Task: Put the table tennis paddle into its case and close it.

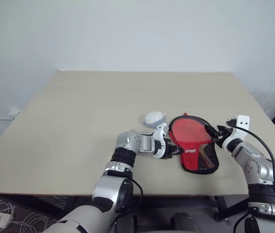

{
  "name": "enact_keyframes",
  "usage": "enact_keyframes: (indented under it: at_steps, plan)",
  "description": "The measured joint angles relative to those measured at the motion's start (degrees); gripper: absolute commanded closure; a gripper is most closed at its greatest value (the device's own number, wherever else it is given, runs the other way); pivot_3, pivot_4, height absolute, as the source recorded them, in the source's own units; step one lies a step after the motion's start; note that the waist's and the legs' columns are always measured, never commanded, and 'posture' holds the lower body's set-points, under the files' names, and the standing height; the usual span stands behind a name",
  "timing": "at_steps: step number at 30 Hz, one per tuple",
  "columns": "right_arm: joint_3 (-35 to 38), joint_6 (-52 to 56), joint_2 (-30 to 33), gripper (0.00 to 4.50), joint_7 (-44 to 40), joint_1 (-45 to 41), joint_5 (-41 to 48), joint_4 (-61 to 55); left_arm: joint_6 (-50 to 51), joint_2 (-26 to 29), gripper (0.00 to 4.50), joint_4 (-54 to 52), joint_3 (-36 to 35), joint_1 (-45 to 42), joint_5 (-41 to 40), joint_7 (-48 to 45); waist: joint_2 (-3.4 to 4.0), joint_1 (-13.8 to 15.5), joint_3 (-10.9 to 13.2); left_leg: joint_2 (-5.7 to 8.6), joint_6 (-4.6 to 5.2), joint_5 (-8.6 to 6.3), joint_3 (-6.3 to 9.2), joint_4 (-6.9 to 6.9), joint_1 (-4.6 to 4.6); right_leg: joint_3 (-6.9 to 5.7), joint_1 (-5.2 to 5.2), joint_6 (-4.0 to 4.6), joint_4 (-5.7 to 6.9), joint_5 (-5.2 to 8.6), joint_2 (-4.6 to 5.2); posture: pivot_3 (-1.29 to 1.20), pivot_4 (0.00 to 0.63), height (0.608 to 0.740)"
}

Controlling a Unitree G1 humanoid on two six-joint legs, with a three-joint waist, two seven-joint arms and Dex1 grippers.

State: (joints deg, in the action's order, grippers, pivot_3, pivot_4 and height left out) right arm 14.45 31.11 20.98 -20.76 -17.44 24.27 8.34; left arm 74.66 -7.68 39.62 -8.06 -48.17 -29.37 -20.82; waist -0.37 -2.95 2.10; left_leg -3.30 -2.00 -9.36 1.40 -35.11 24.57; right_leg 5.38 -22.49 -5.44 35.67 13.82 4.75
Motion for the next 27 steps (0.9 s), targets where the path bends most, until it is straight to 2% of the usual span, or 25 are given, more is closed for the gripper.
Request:
enact_keyframes:
  at_steps: [3,7,12,17,20,27]
  plan:
    - [0.00,0.12,0.00,1.10,-0.07,0.02,0.06,-0.37,7.43,1.88,4.47,-2.86,0.45,0.14,-1.57,-1.94,0.02,-0.08,0.02,0.00,0.00,0.00,0.01,0.07,0.01,0.00,-0.04,-0.01,0.01,0.01,0.00,0.00,0.000,0.740]
    - [0.01,0.20,0.00,1.10,-0.15,0.06,0.06,-0.51,16.36,6.24,4.47,-10.73,2.71,3.17,-7.76,-3.83,0.06,-0.82,0.04,0.00,0.00,0.00,0.04,0.15,-0.01,0.00,-0.05,-0.01,0.04,0.01,0.00,0.00,0.000,0.740]
    - [-0.31,0.43,0.06,1.10,-0.61,0.08,0.02,-0.60,17.02,11.59,4.47,-16.06,14.20,9.64,-19.66,-1.47,0.05,-1.15,0.04,0.01,0.01,0.01,0.09,0.10,0.01,0.00,-0.02,-0.02,0.05,0.01,0.00,0.00,0.000,0.740]
    - [-0.78,0.57,0.65,1.10,-1.31,-0.04,-0.25,-0.57,17.15,15.38,4.47,-19.78,18.92,10.62,-29.02,4.44,0.06,-1.16,0.04,0.01,0.01,0.01,0.11,0.10,-0.02,0.00,0.00,-0.01,0.06,0.02,0.00,0.00,0.000,0.740]
    - [-0.91,0.57,0.86,1.10,-1.65,-0.67,-0.72,-0.30,17.23,15.59,3.78,-19.60,18.85,11.67,-33.03,8.46,0.05,-1.15,0.04,0.01,0.02,0.02,0.11,0.10,-0.01,0.00,-0.01,-0.01,0.06,0.02,0.00,0.00,0.000,0.740]
    - [-1.65,0.57,0.85,1.10,-2.43,-1.52,-1.23,-0.27,17.50,15.49,1.45,-20.29,17.67,11.71,-39.34,14.42,0.05,-1.15,0.04,0.05,0.01,0.01,0.14,0.02,-0.02,0.00,0.05,-0.01,0.04,0.02,0.00,0.00,0.000,0.740]
